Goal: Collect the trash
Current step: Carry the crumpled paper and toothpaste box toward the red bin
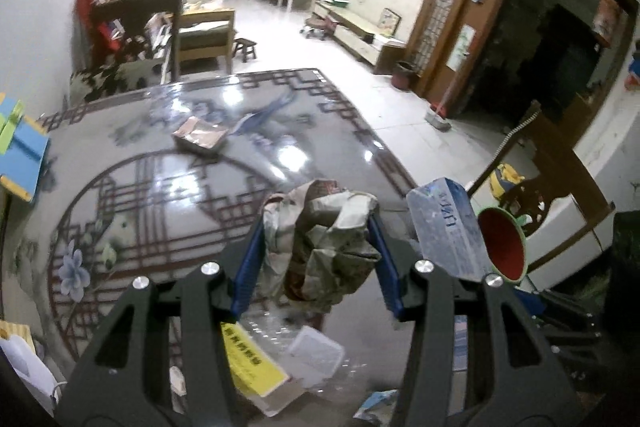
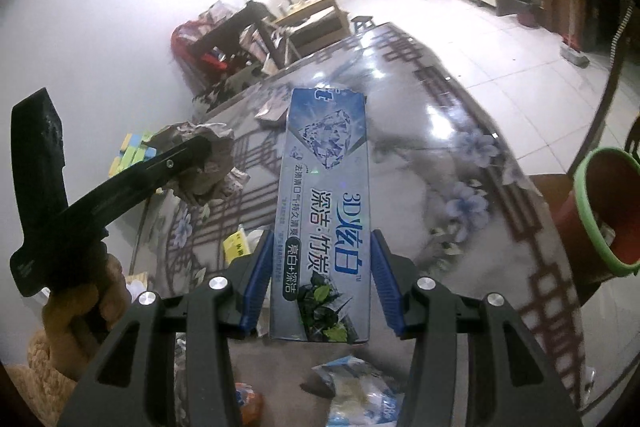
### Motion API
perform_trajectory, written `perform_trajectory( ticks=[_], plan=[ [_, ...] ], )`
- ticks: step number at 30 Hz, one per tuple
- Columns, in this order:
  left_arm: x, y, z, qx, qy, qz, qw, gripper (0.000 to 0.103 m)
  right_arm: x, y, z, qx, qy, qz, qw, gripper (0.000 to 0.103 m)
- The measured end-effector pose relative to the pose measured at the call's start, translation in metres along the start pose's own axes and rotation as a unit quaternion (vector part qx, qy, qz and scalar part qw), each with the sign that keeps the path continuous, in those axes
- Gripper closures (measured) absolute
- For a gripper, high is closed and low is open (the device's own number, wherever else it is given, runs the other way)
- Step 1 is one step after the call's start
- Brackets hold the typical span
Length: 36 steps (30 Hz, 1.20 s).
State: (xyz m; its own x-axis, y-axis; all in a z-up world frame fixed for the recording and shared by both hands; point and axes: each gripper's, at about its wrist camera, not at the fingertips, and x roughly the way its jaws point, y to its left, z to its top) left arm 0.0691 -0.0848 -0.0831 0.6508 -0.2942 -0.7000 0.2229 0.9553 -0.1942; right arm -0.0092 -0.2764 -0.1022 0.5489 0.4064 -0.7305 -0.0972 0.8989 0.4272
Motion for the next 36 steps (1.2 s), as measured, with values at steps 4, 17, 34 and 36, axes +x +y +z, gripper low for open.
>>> perform_trajectory(
  ticks=[4,17,34,36],
  plan=[
    [0.003,-0.025,0.002,0.021,0.002,-0.013,0.9997,0.054,-0.017,-0.02,-0.001,0.019,-0.014,-0.01,1.0,0.056],
    [0.029,-0.097,-0.003,0.072,0.028,-0.052,0.9956,0.054,-0.049,-0.082,-0.006,0.071,-0.035,-0.035,0.996,0.056],
    [0.089,-0.165,-0.002,0.096,0.073,-0.075,0.9899,0.054,-0.07,-0.166,0.001,0.139,-0.047,-0.059,0.987,0.056],
    [0.1,-0.175,-0.002,0.097,0.081,-0.082,0.9886,0.054,-0.073,-0.178,0.003,0.148,-0.051,-0.066,0.985,0.056]
  ],
)
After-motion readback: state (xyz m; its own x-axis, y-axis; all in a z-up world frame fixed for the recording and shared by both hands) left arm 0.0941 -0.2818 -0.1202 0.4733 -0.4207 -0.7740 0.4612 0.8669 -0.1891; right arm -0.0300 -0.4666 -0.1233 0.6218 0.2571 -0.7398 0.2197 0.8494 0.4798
